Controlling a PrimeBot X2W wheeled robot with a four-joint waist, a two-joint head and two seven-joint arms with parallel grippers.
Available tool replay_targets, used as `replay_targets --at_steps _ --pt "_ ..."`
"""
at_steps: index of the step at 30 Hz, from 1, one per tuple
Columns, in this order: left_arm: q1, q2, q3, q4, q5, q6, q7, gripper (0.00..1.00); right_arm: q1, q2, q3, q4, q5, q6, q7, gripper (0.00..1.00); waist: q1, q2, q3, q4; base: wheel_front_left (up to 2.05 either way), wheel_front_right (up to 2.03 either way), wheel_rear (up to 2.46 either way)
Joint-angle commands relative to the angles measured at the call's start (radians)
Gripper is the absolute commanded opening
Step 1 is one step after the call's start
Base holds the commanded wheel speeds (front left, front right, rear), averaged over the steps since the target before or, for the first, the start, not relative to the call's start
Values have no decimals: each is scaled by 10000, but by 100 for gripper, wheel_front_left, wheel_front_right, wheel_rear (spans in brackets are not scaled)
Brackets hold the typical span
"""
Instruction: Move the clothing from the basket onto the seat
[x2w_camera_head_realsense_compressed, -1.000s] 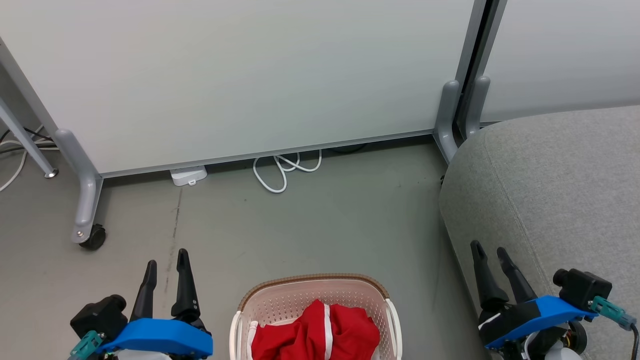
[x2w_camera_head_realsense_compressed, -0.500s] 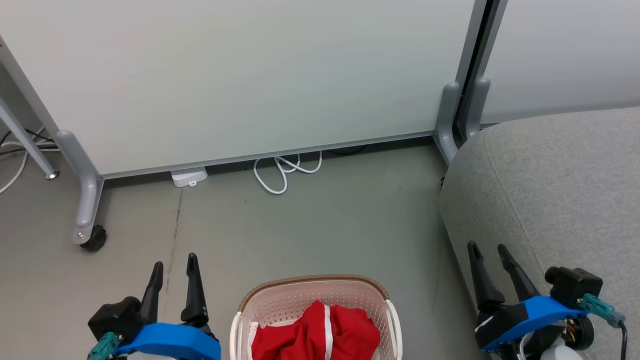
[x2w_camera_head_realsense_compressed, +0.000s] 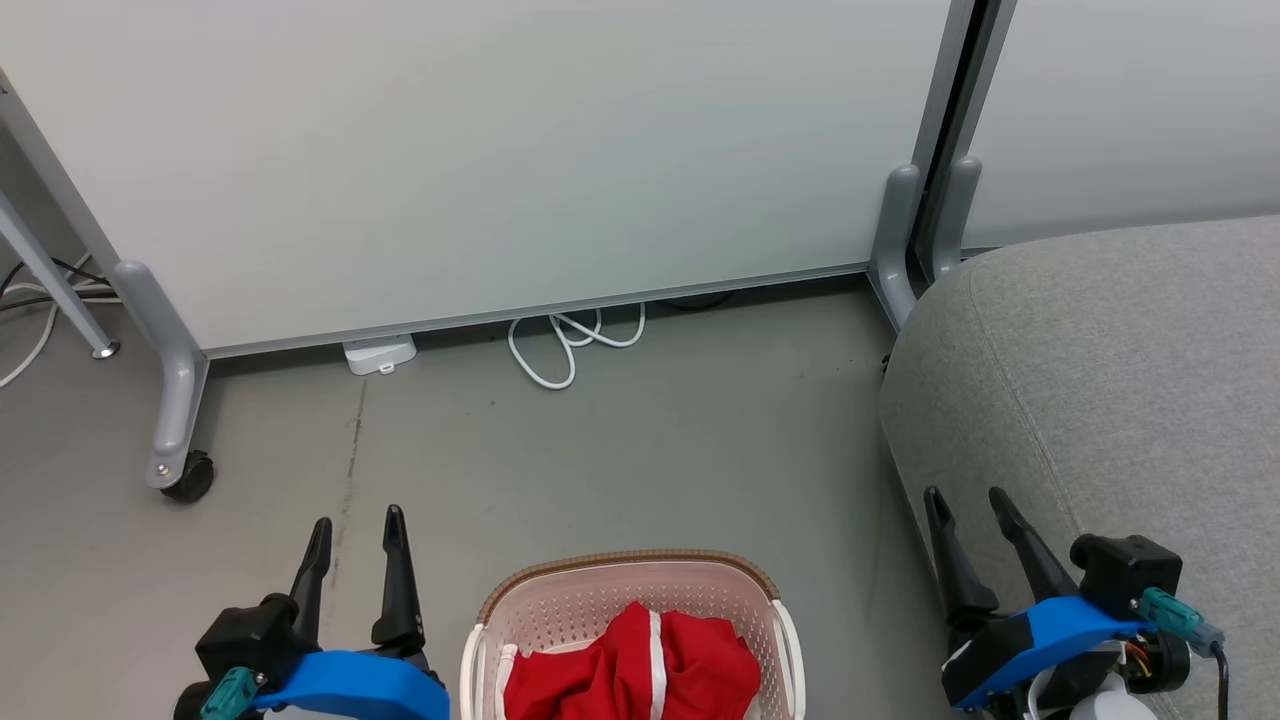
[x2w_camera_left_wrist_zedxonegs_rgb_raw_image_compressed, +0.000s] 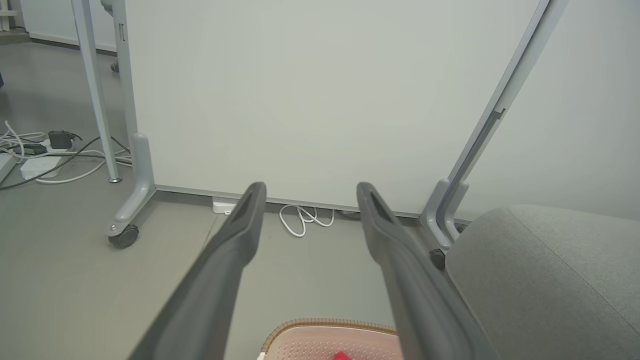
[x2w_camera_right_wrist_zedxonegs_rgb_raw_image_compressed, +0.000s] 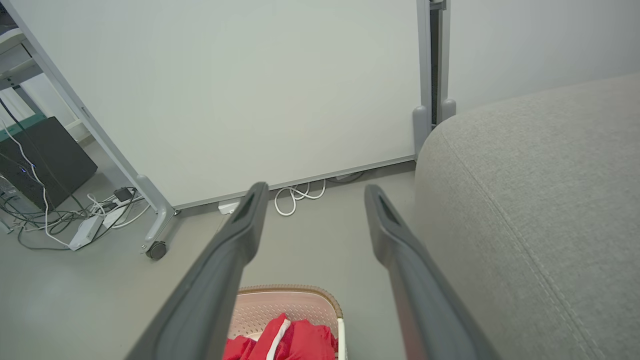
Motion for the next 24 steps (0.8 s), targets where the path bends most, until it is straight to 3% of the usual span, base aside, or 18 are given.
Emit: replay_targets --at_steps 1,24 --pt "-27 17 -71 -49 242 27 -106 100 -203 -73 36 -6 -246 20 -75 100 0 -1 -3 3 0 0 0" --pt "121 -4 -259 147 1366 59 -508 100 -139 -83 -17 129 -2186 24 -269 100 0 -1 -119 30 0 0 0"
